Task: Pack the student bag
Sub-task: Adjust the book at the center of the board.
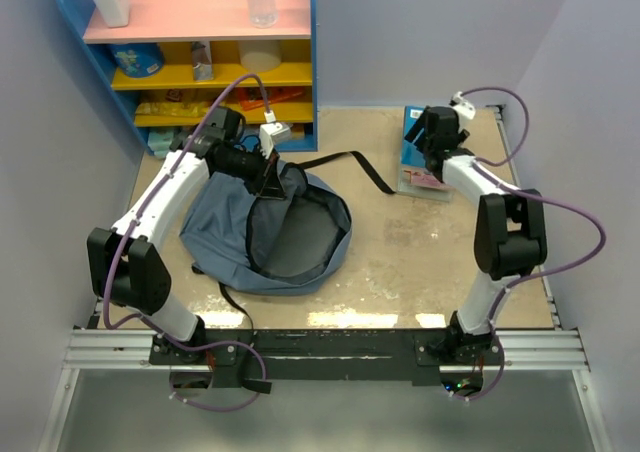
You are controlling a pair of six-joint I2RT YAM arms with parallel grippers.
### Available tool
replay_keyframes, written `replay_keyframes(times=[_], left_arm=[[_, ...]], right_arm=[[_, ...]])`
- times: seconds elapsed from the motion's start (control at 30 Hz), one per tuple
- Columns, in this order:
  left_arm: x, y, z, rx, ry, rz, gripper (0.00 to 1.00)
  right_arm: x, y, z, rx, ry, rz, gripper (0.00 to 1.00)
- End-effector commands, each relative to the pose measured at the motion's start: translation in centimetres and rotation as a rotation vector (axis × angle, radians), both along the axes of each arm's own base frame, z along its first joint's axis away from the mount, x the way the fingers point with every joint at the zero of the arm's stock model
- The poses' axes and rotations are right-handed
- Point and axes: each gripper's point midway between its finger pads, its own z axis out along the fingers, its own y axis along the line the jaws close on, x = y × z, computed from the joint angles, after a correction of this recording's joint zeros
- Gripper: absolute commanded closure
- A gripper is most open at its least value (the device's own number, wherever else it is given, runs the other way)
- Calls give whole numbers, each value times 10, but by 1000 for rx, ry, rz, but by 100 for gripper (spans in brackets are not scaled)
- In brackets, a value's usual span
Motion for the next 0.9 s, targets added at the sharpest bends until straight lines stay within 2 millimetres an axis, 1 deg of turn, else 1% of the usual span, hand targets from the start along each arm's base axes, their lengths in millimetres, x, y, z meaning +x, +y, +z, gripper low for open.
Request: replay_keyframes(times=[0.0, 0.03, 0.07, 0.13, 0.2, 0.23, 0.27, 0.33, 0.37, 0.4, 0.43, 0.47, 0.6, 0.67, 0.77, 0.8, 0.83, 0.87], left_arm=[[-4, 3, -2, 2, -10, -20, 100], [-6, 2, -3, 0, -8, -25, 100], [-6, 3, -3, 2, -11, -25, 100], [-7, 3, -5, 2, -10, -28, 100], [-9, 4, -7, 6, -11, -29, 100], [-9, 4, -7, 7, -10, -29, 100], [-9, 5, -8, 8, -13, -29, 100], [-10, 6, -9, 13, -12, -28, 100], [-10, 7, -8, 14, -17, -26, 100], [-10, 7, -9, 16, -19, -28, 100], [-10, 8, -8, 16, -21, -27, 100], [-10, 8, -8, 18, -25, -27, 100], [-10, 10, -8, 18, -22, -23, 100], [-10, 10, -8, 18, -25, -24, 100], [-10, 9, -7, 16, -26, -24, 100], [-10, 9, -5, 13, -27, -24, 100], [-10, 9, -5, 12, -26, -23, 100], [-10, 9, -6, 11, -25, -25, 100]], right_arm=[[7, 8, 21, -167, -1, -54, 20], [3, 15, 16, -229, 31, -64, 19], [5, 17, 24, -260, 23, -79, 19], [5, 27, 29, -347, 38, -99, 19], [6, 31, 32, -390, 49, -114, 19], [6, 32, 37, -414, 55, -129, 18], [8, 32, 29, -425, 80, -131, 18], [12, 33, 30, -438, 100, -133, 18], [15, 32, 17, -455, 134, -131, 18], [16, 32, 13, -468, 155, -130, 18], [21, 34, 16, -471, 163, -129, 18], [23, 36, 0, -483, 203, -116, 18], [23, 34, -11, -508, 265, -110, 17], [22, 33, -13, -503, 269, -107, 17], [18, 30, -9, -479, 257, -110, 17], [17, 30, -1, -464, 238, -114, 17], [15, 27, -3, -462, 238, -118, 17], [14, 25, -1, -455, 229, -121, 17]])
